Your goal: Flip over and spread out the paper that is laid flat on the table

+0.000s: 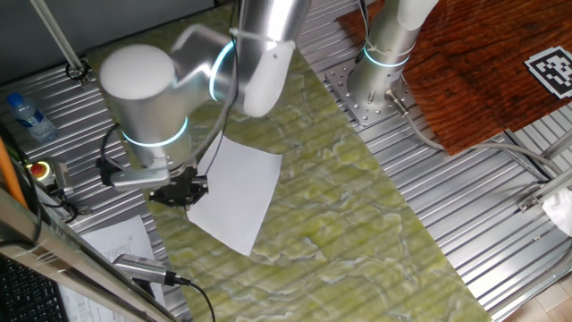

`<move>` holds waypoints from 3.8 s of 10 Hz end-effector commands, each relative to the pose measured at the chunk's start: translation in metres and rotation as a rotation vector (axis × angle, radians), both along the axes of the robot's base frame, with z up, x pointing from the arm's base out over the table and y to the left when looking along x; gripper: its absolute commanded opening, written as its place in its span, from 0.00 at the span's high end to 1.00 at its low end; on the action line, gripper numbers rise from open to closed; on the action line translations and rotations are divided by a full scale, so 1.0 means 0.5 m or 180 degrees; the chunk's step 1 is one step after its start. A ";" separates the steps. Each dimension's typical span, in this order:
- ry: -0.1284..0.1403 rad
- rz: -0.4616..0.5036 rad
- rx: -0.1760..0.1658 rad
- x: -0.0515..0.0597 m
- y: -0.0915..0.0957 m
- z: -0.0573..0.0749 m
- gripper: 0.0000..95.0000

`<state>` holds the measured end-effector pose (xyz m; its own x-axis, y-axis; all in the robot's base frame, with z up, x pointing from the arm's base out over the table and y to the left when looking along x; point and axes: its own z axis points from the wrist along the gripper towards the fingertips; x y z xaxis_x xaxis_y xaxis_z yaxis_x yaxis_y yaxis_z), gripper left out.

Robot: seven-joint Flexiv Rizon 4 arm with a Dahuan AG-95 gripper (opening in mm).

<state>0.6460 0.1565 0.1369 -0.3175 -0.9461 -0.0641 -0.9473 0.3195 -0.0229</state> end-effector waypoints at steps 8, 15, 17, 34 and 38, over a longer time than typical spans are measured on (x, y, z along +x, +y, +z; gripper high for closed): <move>0.0012 -0.0815 0.0253 -0.036 0.012 0.064 1.00; -0.0005 -0.0997 0.0153 -0.034 -0.005 0.155 1.00; 0.0075 -0.0930 0.0023 -0.035 -0.031 0.217 1.00; 0.0066 -0.1363 0.0025 -0.077 -0.032 0.366 1.00; 0.0075 -0.1565 0.0045 -0.096 -0.002 0.327 1.00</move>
<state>0.6006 0.1557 0.3015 -0.7248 -0.6862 -0.0618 -0.6877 0.7259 0.0049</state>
